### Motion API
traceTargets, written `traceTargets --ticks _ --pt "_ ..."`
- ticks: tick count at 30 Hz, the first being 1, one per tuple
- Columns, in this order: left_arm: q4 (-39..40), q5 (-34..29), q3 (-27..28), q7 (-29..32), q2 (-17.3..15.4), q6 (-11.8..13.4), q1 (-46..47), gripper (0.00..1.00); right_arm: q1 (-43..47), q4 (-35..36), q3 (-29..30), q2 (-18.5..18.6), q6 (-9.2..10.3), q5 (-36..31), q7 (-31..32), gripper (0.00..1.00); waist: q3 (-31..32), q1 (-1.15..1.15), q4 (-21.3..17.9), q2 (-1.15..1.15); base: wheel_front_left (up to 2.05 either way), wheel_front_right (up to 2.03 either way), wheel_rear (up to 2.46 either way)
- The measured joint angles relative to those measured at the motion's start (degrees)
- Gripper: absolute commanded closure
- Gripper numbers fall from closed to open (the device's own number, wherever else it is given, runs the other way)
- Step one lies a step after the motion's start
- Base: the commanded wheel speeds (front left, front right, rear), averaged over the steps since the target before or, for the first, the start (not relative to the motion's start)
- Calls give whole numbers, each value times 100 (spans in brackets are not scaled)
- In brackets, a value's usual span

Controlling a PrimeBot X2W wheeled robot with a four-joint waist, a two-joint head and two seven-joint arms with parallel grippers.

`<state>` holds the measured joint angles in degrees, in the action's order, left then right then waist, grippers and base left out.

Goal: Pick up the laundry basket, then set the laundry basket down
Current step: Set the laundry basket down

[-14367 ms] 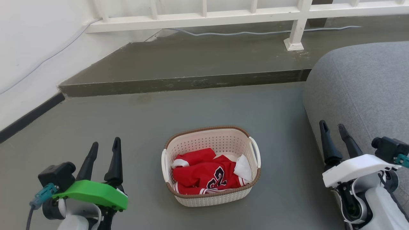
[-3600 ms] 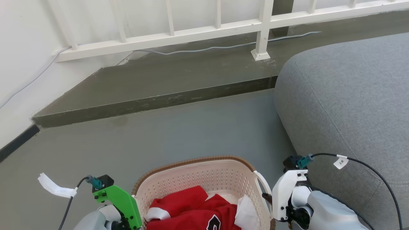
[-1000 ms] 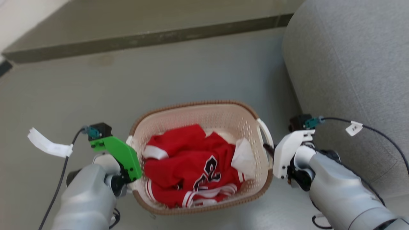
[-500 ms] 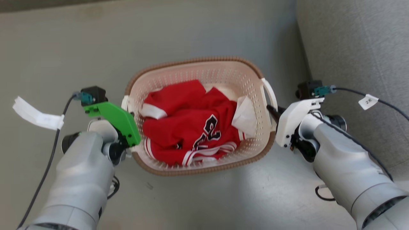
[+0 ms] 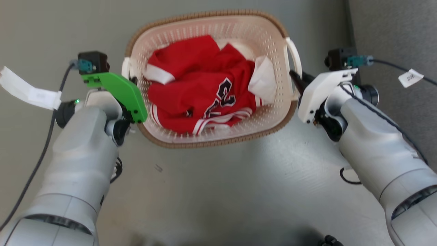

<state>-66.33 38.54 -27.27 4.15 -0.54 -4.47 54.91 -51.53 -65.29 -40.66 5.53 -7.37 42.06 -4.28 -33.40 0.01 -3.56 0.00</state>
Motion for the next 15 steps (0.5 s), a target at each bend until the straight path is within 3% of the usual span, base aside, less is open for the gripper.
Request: traceTargets --ticks 15 --pt "123 -168 -68 -423 -56 96 803 100 -868 37 77 89 101 -122 -394 100 -1183 0 98 0 0 0 0"
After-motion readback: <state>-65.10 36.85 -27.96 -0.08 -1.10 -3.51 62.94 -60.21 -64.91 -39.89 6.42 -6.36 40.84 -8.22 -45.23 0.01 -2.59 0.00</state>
